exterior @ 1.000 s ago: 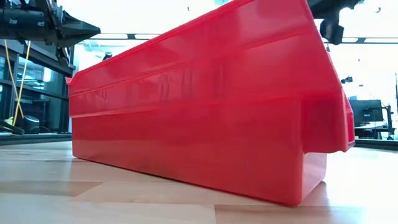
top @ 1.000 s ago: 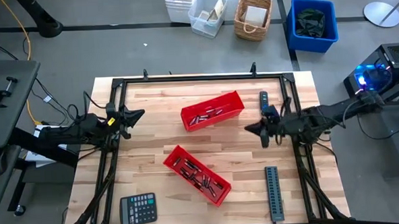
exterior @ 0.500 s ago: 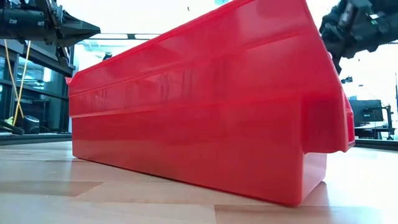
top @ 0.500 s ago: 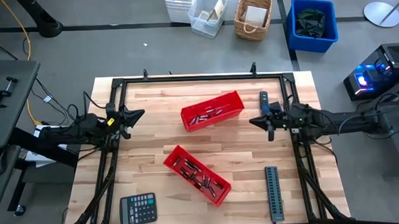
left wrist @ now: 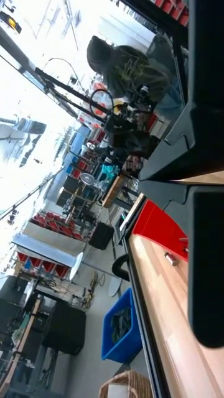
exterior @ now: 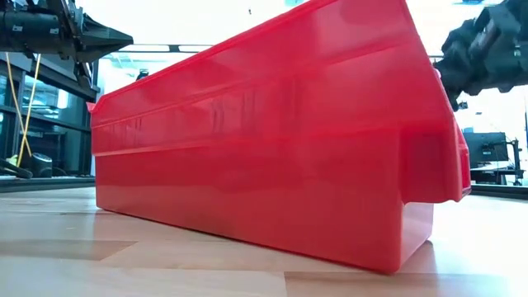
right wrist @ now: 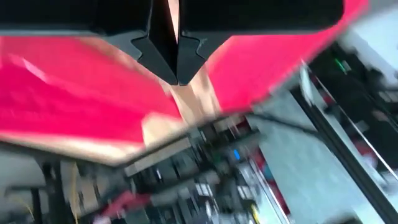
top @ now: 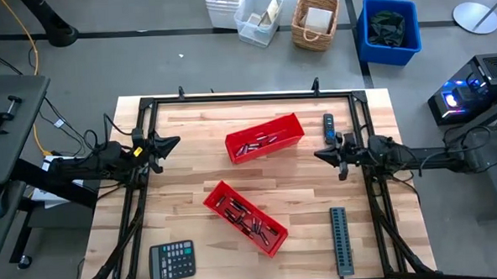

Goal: Sort batteries
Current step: Return to Home Position

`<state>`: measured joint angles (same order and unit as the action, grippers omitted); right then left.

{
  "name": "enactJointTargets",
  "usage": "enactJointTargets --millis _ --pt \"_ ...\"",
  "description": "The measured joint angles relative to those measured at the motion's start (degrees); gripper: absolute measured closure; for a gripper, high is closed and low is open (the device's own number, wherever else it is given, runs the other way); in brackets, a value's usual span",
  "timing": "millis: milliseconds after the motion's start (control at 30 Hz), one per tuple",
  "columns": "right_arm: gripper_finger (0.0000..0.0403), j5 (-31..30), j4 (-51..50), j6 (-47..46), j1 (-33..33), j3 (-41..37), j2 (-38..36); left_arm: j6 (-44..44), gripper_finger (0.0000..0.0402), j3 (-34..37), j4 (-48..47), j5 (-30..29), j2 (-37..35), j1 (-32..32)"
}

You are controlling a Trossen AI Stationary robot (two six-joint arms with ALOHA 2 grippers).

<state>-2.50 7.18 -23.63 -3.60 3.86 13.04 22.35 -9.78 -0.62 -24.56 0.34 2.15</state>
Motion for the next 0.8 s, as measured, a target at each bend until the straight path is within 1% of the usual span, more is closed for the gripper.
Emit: enactJointTargets --millis 267,367,567,667,800 --pt "0.0402 -0.14 -15.1 1.02 0.0 -0.07 0.09 0.0 0.0398 0.0 -0.02 -0.02 0.0 0.0" --pt "0.0402 -0.06 -15.97 1.02 0.0 0.0 0.48 0.0 0.0398 0.0 -0.1 -0.02 0.0 0.0" --pt "0.0402 -0.07 -16.18 1.0 0.31 0.03 0.04 -0.04 0.0398 0.44 -3.48 -0.15 -0.11 1.0" --pt "0.0402 -0.04 -16.21 1.02 1.04 0.04 -3.78 -0.01 0.0398 0.61 -11.65 -0.12 -0.11 1.79" --pt "0.0402 -0.03 -16.21 1.01 1.51 0.04 -12.32 -0.08 0.0398 0.48 -28.87 -0.06 -0.12 3.0"
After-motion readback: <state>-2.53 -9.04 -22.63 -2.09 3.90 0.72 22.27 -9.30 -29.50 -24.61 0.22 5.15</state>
